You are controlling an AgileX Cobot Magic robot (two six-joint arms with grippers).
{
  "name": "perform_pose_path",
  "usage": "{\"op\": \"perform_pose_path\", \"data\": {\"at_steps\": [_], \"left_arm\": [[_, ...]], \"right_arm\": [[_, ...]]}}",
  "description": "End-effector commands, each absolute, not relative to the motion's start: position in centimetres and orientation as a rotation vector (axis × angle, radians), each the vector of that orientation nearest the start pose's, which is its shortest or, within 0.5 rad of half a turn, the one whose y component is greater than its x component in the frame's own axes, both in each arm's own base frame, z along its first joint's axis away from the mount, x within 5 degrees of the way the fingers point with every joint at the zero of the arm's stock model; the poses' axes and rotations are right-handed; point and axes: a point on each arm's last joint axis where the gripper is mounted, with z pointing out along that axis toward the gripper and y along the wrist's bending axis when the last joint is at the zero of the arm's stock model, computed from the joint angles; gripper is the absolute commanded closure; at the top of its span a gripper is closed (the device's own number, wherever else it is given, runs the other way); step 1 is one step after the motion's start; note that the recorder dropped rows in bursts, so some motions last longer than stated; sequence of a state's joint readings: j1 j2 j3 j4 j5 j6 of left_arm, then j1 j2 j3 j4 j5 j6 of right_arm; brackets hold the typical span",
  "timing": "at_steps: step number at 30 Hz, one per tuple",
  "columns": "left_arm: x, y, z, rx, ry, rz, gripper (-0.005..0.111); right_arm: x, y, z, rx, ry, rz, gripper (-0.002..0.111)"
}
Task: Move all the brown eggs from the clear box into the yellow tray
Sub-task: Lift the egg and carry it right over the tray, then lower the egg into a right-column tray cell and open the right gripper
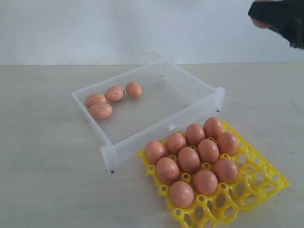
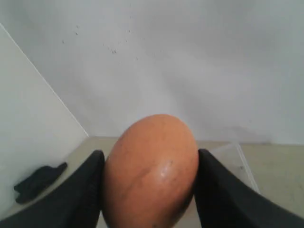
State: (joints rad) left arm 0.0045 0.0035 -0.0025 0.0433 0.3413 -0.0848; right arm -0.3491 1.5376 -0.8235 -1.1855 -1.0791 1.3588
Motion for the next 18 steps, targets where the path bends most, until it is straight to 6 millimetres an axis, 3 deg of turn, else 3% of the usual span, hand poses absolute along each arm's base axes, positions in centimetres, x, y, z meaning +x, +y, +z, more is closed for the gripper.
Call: {"op": "perform_pose_path", "data": {"at_steps": [1,2,4,8,12,16,18], "left_arm": [[5.4,0.2,18.3,-0.06,1.82,-0.016,0.103],[5.4,0.2,18.3,-0.06,1.82,-0.016,0.103],[5.4,0.2,18.3,-0.06,1.82,-0.016,0.103],[5.4,0.2,18.3,-0.06,1.82,-0.016,0.103],[5.4,0.2,18.3,-0.06,1.82,-0.016,0.103],[5.4,0.2,18.3,-0.06,1.82,-0.016,0.103],[5.4,0.2,18.3,-0.06,1.82,-0.016,0.103]], "right_arm": [[25.2,-0.9,23.9,-0.454,1.913,0.785,0.109],[24.0,-0.4,22.9,-0.637,1.98,0.797,0.109],[22.3,-0.1,21.1,-0.628,2.004,0.853,0.109],[21.0,-0.1,18.8,-0.777,2.009,0.675,0.109],[21.1,-0.6,18.0,-0.769,2.068,0.574,0.109],[21.7,-1.1,18.1,-0.82,1.996,0.423,0.109],[22.3,-1.5,18.0,-0.747,1.995,0.385,0.109]]}}
